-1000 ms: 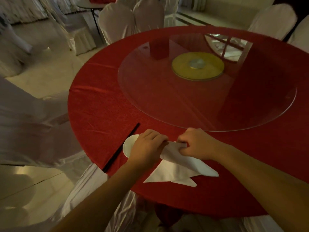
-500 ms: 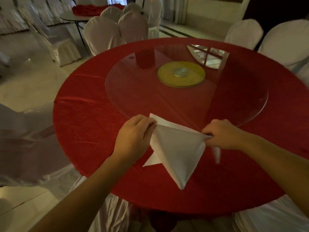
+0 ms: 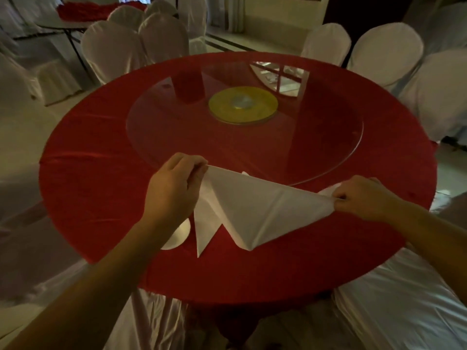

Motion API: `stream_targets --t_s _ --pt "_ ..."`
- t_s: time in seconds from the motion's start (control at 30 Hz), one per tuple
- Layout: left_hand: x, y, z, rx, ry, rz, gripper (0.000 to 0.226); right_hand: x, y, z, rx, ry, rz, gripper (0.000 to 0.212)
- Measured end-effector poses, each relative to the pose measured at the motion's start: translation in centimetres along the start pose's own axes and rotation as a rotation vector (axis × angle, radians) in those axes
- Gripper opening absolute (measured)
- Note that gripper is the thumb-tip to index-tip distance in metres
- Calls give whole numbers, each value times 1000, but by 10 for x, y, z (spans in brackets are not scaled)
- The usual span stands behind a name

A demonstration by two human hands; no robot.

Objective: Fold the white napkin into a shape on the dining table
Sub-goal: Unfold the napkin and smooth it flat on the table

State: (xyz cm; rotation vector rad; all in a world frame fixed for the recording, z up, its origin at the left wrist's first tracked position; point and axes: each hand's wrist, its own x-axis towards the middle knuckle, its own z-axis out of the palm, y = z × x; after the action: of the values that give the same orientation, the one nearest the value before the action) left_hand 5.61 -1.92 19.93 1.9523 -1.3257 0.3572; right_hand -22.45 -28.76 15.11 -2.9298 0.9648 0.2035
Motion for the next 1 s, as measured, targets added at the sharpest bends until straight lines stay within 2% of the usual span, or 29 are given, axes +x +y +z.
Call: stream_targets --t_s 0.13,0.23,0.37,0.53,0.73,1.0 --pt "1 2 -6 23 29 -34 16 -19 20 2 47 25 69 18" --pt "0 9 -12 57 46 -46 18 -29 35 -3 216 81 88 16" --pt "-4 21 -24 110 68 -92 20 -44 51 -20 445 354 98 14" --pt "-19 43 -46 183 86 -123 21 -66 69 -54 441 539 46 20" --pt "-29 71 -74 268 106 -134 21 -83 79 -83 487 606 -50 20" --pt "-44 102 -106 255 204 -103 20 -122 72 -113 560 688 -27 20"
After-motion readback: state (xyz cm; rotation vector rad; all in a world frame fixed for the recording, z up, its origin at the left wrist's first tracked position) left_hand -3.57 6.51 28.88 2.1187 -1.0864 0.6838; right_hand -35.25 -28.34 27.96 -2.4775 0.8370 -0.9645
